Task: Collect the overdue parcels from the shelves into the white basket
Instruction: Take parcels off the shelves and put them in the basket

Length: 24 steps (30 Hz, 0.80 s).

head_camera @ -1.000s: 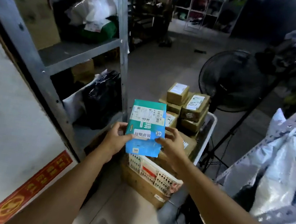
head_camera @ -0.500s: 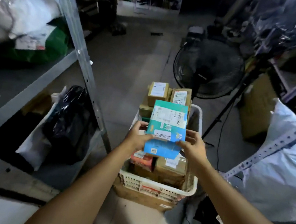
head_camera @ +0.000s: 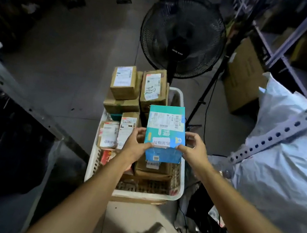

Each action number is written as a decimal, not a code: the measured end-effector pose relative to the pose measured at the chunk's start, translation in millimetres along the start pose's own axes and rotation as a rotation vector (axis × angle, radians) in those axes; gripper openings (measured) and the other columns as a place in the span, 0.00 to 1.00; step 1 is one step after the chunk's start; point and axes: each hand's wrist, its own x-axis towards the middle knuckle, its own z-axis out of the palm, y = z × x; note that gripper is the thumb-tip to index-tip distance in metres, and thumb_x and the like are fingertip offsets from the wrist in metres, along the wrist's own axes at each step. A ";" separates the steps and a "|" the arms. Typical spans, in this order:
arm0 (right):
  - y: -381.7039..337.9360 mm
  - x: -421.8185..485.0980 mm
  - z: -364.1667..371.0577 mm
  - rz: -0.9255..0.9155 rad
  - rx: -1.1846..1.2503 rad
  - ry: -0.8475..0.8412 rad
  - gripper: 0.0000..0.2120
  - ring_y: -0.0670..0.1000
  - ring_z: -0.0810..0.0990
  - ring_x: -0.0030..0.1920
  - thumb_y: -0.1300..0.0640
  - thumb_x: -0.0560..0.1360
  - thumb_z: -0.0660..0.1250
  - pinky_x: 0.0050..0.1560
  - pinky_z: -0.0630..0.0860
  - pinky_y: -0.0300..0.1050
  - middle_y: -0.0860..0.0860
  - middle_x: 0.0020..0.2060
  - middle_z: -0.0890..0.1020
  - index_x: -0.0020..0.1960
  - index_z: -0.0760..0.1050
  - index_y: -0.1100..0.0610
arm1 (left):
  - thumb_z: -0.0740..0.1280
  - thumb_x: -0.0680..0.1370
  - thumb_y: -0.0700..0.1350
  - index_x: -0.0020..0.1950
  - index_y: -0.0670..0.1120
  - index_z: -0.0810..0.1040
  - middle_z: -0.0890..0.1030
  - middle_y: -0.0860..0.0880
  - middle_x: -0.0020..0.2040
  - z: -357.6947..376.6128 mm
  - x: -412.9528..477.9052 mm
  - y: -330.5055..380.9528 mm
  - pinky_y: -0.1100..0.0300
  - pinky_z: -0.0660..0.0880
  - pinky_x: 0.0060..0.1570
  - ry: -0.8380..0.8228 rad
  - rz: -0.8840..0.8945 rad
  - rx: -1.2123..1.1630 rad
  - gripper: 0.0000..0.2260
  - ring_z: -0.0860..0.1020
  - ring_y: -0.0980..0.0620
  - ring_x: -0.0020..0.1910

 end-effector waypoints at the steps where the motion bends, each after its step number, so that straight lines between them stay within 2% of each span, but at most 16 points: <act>1: 3.7 6.7 0.9 0.011 -0.002 -0.003 0.16 0.43 0.79 0.46 0.66 0.73 0.72 0.34 0.75 0.38 0.44 0.50 0.79 0.57 0.72 0.54 | 0.76 0.73 0.37 0.63 0.54 0.72 0.77 0.53 0.59 1.0 6.5 -3.0 0.44 0.79 0.58 0.000 -0.013 -0.003 0.25 0.77 0.51 0.62; 4: 15.5 24.1 5.7 0.054 -0.012 -0.007 0.17 0.43 0.79 0.46 0.65 0.73 0.73 0.37 0.79 0.42 0.46 0.51 0.79 0.54 0.72 0.50 | 0.75 0.73 0.35 0.65 0.53 0.72 0.77 0.54 0.58 1.9 25.6 -13.1 0.43 0.79 0.58 -0.001 -0.051 -0.001 0.26 0.77 0.50 0.63; 8: 30.2 49.2 16.7 0.080 -0.039 -0.013 0.18 0.43 0.79 0.51 0.66 0.72 0.74 0.51 0.82 0.52 0.45 0.50 0.80 0.51 0.71 0.47 | 0.75 0.73 0.35 0.67 0.52 0.71 0.77 0.56 0.56 -2.0 52.7 -24.6 0.44 0.78 0.59 -0.007 -0.075 0.049 0.27 0.76 0.51 0.62; 10: 35.3 58.7 23.3 0.087 -0.054 -0.037 0.19 0.44 0.79 0.52 0.67 0.72 0.73 0.52 0.81 0.53 0.45 0.50 0.79 0.53 0.71 0.49 | 0.74 0.73 0.34 0.66 0.51 0.71 0.77 0.55 0.57 -3.6 61.3 -28.9 0.51 0.80 0.56 0.006 -0.084 0.080 0.25 0.77 0.52 0.61; 13: 41.1 69.4 30.5 0.109 -0.078 -0.044 0.20 0.42 0.78 0.52 0.68 0.73 0.72 0.52 0.81 0.52 0.45 0.51 0.78 0.57 0.70 0.52 | 0.73 0.74 0.32 0.66 0.49 0.70 0.76 0.54 0.56 -5.4 70.5 -31.8 0.70 0.77 0.39 0.020 -0.069 0.140 0.25 0.76 0.57 0.54; 15: 43.0 75.1 32.8 0.128 -0.079 -0.036 0.20 0.41 0.77 0.52 0.68 0.73 0.72 0.51 0.81 0.51 0.46 0.52 0.78 0.59 0.70 0.53 | 0.73 0.74 0.31 0.65 0.48 0.70 0.76 0.53 0.55 -6.8 74.2 -32.5 0.73 0.76 0.37 0.010 -0.054 0.187 0.24 0.75 0.57 0.53; 18: 42.9 80.5 35.3 0.143 -0.095 -0.049 0.21 0.40 0.76 0.52 0.68 0.73 0.72 0.49 0.80 0.48 0.46 0.52 0.78 0.60 0.70 0.54 | 0.73 0.74 0.33 0.65 0.50 0.71 0.76 0.51 0.60 -7.7 77.9 -37.4 0.64 0.77 0.49 0.011 -0.042 0.290 0.24 0.76 0.52 0.60; 20: 43.3 82.4 35.7 0.160 -0.100 -0.056 0.22 0.43 0.77 0.54 0.70 0.72 0.71 0.51 0.81 0.50 0.47 0.53 0.79 0.60 0.70 0.53 | 0.74 0.74 0.34 0.70 0.50 0.67 0.75 0.52 0.60 -6.2 76.7 -36.7 0.56 0.76 0.58 0.035 -0.078 0.302 0.29 0.76 0.50 0.60; 22: 42.0 84.2 33.3 0.171 -0.135 -0.073 0.22 0.46 0.77 0.54 0.71 0.72 0.70 0.53 0.81 0.52 0.48 0.53 0.78 0.60 0.70 0.53 | 0.74 0.74 0.35 0.74 0.48 0.64 0.76 0.51 0.62 -5.7 77.9 -35.3 0.52 0.75 0.60 0.035 -0.117 0.316 0.32 0.77 0.50 0.58; 24: 40.6 86.9 28.2 0.185 -0.203 -0.108 0.22 0.47 0.78 0.55 0.71 0.73 0.70 0.51 0.82 0.48 0.48 0.52 0.78 0.60 0.70 0.54 | 0.74 0.75 0.36 0.74 0.47 0.66 0.78 0.49 0.64 -6.1 79.8 -34.8 0.55 0.76 0.58 0.004 -0.147 0.345 0.31 0.78 0.51 0.57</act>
